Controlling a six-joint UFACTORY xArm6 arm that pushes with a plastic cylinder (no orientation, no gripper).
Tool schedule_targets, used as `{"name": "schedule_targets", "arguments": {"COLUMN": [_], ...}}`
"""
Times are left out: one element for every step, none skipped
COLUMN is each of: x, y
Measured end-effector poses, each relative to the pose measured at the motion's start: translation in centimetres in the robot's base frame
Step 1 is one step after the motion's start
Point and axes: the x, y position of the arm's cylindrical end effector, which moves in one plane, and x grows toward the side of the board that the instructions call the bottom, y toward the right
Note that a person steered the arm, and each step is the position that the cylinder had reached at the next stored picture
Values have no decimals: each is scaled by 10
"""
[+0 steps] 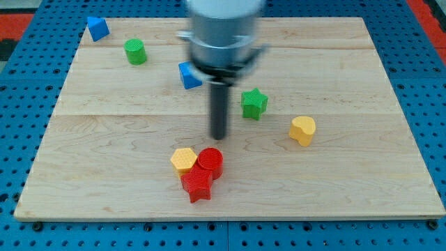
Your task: Move the red circle to the bottom left side of the yellow heart
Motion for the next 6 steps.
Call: {"name": "schedule_targets", "arguments": {"x": [21, 66, 79, 79, 79, 69], "y": [-83, -68, 32, 126, 131, 70]}}
